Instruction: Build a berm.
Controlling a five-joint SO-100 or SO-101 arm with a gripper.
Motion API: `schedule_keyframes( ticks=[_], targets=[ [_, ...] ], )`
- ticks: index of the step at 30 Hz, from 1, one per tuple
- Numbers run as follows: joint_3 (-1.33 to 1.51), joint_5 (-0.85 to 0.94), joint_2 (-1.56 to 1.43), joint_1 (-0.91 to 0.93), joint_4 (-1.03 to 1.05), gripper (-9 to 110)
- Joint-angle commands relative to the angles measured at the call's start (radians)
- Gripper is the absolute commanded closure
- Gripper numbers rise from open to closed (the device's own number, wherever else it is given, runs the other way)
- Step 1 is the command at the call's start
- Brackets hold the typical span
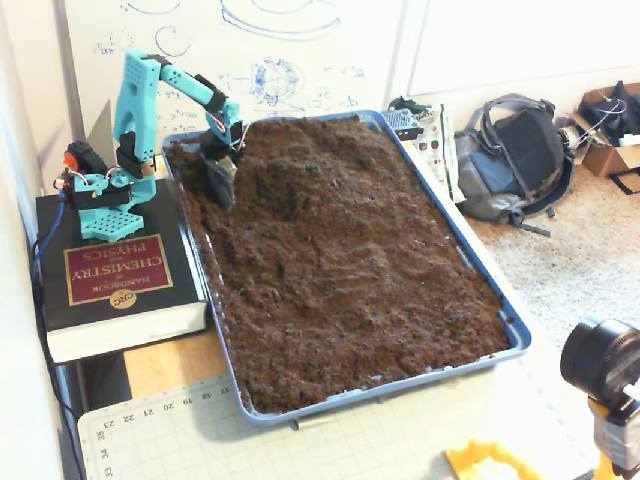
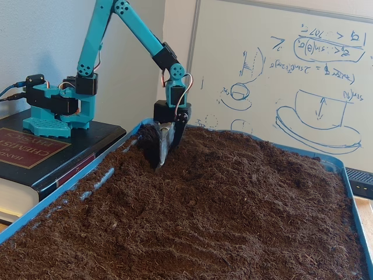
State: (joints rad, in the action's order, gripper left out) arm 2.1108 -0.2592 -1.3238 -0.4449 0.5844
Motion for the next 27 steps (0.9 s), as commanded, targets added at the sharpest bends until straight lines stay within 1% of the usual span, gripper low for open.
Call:
schedule_keyframes(
  ticks=[1, 7, 13, 22, 27],
  targets=[
    [-0.202, -0.04, -0.025, 0.069, -0.072, 101],
    [-0.275, -0.04, -0.046, 0.107, -0.069, 101],
    [-0.279, -0.04, -0.118, 0.126, -0.061, 101],
    [-0.218, -0.04, -0.264, 0.13, -0.06, 101],
    [-0.133, -0.029, -0.39, 0.137, -0.06, 101]
  ],
)
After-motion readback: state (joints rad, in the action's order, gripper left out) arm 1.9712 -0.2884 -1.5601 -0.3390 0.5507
